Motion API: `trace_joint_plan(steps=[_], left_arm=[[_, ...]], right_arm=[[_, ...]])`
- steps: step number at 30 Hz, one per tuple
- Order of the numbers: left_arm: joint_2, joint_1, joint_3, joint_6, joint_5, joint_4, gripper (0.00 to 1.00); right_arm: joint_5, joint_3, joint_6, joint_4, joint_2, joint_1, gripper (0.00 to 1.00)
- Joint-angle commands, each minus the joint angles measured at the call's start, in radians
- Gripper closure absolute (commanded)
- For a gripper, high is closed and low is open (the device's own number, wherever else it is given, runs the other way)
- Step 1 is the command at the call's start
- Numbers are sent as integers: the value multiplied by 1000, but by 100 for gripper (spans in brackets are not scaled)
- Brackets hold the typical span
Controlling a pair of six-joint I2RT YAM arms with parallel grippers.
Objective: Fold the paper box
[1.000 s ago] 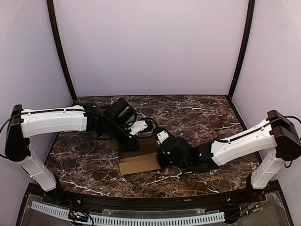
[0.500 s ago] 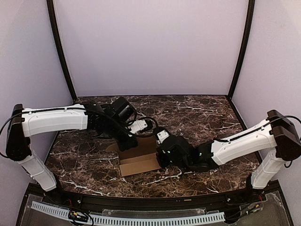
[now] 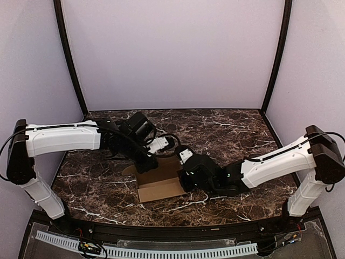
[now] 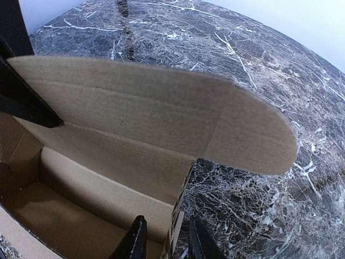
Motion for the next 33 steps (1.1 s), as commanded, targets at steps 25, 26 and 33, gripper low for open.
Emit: trace_joint_plan(steps=[25, 26, 33], left_arm=[[14, -3, -92, -85, 0, 31, 99], [14, -4, -93, -85, 0, 32, 99], [8, -4, -100, -92, 7, 30, 99]], right_arm=[[-170, -249, 177, -141, -425, 57, 82], [-187, -267, 192, -126, -424, 65, 88], [-223, -290, 251, -11, -329, 110, 100]])
